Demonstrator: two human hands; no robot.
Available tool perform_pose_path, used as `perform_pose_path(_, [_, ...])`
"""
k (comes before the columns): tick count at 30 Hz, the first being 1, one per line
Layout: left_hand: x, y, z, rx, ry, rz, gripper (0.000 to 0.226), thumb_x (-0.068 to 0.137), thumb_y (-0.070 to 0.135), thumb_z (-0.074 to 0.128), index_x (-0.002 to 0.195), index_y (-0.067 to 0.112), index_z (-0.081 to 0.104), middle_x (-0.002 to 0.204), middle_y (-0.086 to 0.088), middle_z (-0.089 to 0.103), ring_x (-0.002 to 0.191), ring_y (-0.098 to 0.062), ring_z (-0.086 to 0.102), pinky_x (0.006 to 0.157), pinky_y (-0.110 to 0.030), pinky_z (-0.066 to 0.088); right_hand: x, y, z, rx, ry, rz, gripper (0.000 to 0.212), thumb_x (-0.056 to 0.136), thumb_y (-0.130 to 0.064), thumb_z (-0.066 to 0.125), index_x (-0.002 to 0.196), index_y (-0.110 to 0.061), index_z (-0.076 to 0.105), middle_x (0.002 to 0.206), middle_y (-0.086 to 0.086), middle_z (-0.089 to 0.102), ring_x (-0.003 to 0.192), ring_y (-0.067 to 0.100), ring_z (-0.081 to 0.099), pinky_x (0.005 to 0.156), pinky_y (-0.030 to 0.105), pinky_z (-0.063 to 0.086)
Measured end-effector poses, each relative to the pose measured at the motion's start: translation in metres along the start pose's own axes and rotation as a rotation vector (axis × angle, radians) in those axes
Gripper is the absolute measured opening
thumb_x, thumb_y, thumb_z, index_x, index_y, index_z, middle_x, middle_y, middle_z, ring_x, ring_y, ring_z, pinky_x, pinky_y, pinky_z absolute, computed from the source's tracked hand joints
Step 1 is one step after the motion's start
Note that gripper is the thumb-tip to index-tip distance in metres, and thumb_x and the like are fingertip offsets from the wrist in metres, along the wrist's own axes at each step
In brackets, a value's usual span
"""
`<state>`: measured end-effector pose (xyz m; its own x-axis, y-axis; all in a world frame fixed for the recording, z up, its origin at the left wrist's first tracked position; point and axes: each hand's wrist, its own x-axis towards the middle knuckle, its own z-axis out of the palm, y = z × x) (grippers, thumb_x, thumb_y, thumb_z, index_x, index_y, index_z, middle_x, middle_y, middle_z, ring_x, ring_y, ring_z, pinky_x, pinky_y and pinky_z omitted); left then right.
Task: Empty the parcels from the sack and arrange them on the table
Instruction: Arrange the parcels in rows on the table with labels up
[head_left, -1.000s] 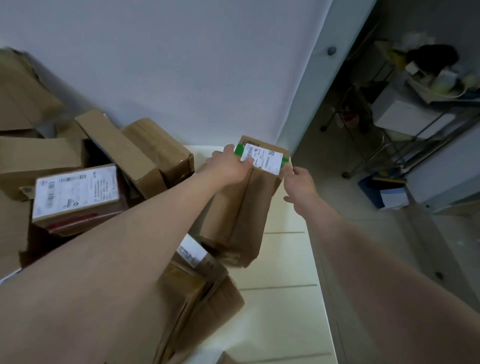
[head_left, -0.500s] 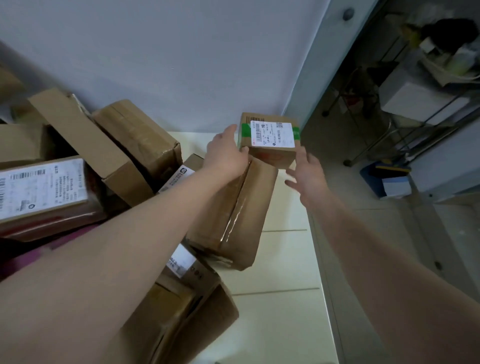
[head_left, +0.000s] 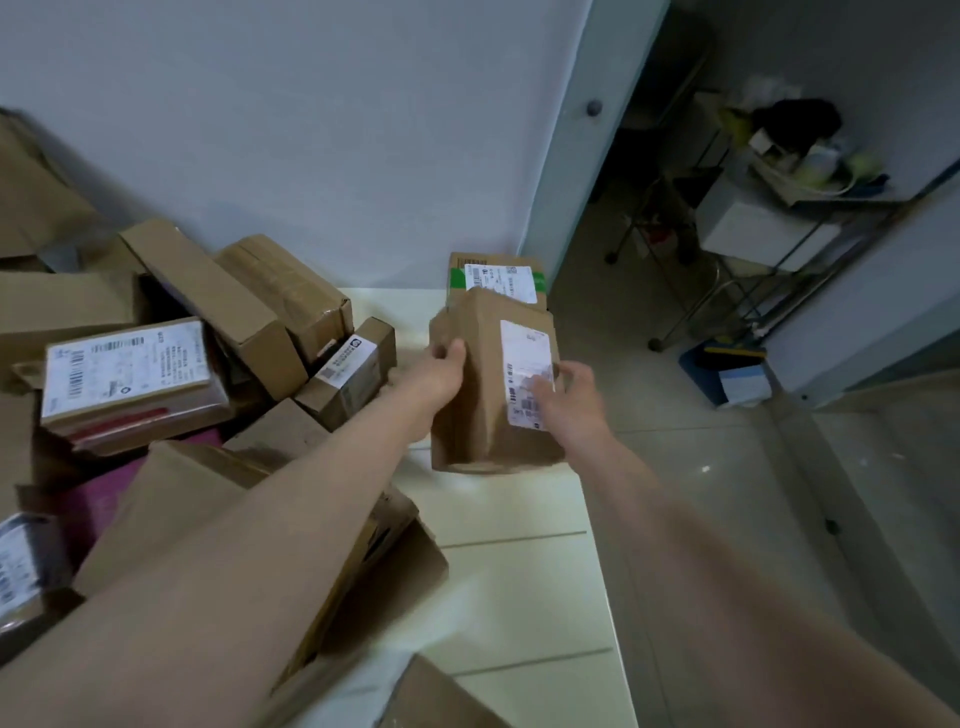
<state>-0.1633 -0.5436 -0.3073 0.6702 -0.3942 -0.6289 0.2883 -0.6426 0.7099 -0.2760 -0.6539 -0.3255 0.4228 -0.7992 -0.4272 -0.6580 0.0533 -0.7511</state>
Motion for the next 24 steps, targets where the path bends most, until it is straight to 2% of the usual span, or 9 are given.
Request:
perform_pose_path(3, [-0.014, -0.004, 0.003, 0.026, -0.041, -0.042, 0.065, 0.098, 0.062, 0.029, 0.152, 0.025, 0.028, 0.153, -0.004, 0.035, 0.135, -0.028, 0.038, 0.104, -0.040, 0.036, 0.004, 0.002, 0.001, -0.222, -0.008, -0.032, 0.066, 0.085, -0.039, 0.062, 0.142, -0.021, 0.035, 0.131, 0.008, 0.056, 0.115, 0.030, 0.059, 0.097, 0.047, 0.049])
perform_pose_path(6, [-0.012, -0.018, 0.011, 0.094, -0.119, 0.049, 0.042, 0.099, 0.038, 0.051, 0.138, 0.022, 0.046, 0.136, -0.002, 0.055, 0.109, -0.022, 0.052, 0.080, -0.030, 0.041, -0.001, 0.009, 0.010, -0.234, -0.134, 0.063, 0.051, 0.093, -0.034, 0.059, 0.138, -0.019, 0.042, 0.130, 0.004, 0.057, 0.113, 0.029, 0.059, 0.092, 0.044, 0.052])
perform_pose_path(8, [-0.007, -0.022, 0.009, 0.087, -0.126, 0.073, 0.038, 0.095, 0.027, 0.059, 0.132, 0.022, 0.048, 0.128, -0.001, 0.060, 0.106, -0.023, 0.057, 0.079, -0.034, 0.047, -0.003, 0.014, 0.014, -0.078, -0.155, 0.111, 0.040, 0.097, -0.031, 0.055, 0.135, -0.022, 0.045, 0.121, 0.000, 0.059, 0.106, 0.026, 0.059, 0.085, 0.044, 0.055])
perform_pose_path(10, [-0.003, -0.021, 0.005, 0.069, -0.167, 0.067, 0.038, 0.096, 0.024, 0.058, 0.132, 0.021, 0.045, 0.122, 0.001, 0.059, 0.106, -0.024, 0.057, 0.085, -0.042, 0.051, 0.004, 0.014, 0.015, -0.003, -0.064, 0.070, 0.035, 0.100, -0.027, 0.050, 0.135, -0.022, 0.047, 0.117, -0.002, 0.060, 0.099, 0.024, 0.057, 0.083, 0.039, 0.053])
perform_pose_path(13, [0.003, -0.013, 0.002, 0.142, -0.206, 0.094, 0.047, 0.097, 0.030, 0.055, 0.141, 0.022, 0.041, 0.131, 0.000, 0.053, 0.115, -0.024, 0.049, 0.094, -0.039, 0.045, 0.016, 0.008, 0.015, -0.094, 0.083, 0.034, 0.036, 0.099, -0.035, 0.046, 0.128, -0.015, 0.052, 0.122, 0.007, 0.063, 0.097, 0.025, 0.057, 0.080, 0.032, 0.046])
perform_pose_path(15, [0.012, -0.009, 0.002, 0.250, -0.090, 0.177, 0.057, 0.096, 0.032, 0.056, 0.148, 0.019, 0.035, 0.146, -0.007, 0.045, 0.128, -0.027, 0.045, 0.100, -0.034, 0.041, 0.020, 0.004, 0.019, -0.245, 0.159, 0.031, 0.044, 0.098, -0.041, 0.047, 0.132, -0.013, 0.047, 0.131, 0.012, 0.055, 0.114, 0.031, 0.051, 0.090, 0.038, 0.045])
perform_pose_path(18, [0.025, -0.009, -0.009, 0.560, 0.238, 0.229, 0.066, 0.094, 0.033, 0.057, 0.151, 0.022, 0.025, 0.152, -0.016, 0.028, 0.139, -0.034, 0.027, 0.109, -0.042, 0.031, 0.014, -0.006, 0.029, -0.407, 0.355, -0.248, 0.045, 0.096, -0.030, 0.054, 0.136, -0.013, 0.045, 0.138, 0.013, 0.044, 0.124, 0.035, 0.038, 0.098, 0.044, 0.040])
perform_pose_path(21, [0.037, -0.022, -0.038, 0.829, 0.531, 0.204, 0.060, 0.090, 0.028, 0.060, 0.143, 0.018, 0.033, 0.140, -0.017, 0.034, 0.129, -0.034, 0.032, 0.102, -0.039, 0.033, 0.010, -0.017, 0.051, -0.403, 0.385, -0.591, 0.037, 0.090, -0.017, 0.057, 0.126, -0.007, 0.056, 0.128, 0.016, 0.051, 0.117, 0.037, 0.042, 0.101, 0.043, 0.038])
perform_pose_path(24, [0.041, -0.044, -0.063, 1.002, 0.453, 0.085, 0.072, 0.091, 0.022, 0.057, 0.150, 0.012, 0.018, 0.141, -0.017, 0.040, 0.128, -0.033, 0.040, 0.095, -0.037, 0.040, 0.004, -0.026, 0.075, -0.447, 0.310, -0.771, 0.033, 0.085, -0.012, 0.058, 0.118, -0.009, 0.061, 0.117, 0.013, 0.058, 0.112, 0.035, 0.046, 0.100, 0.037, 0.033])
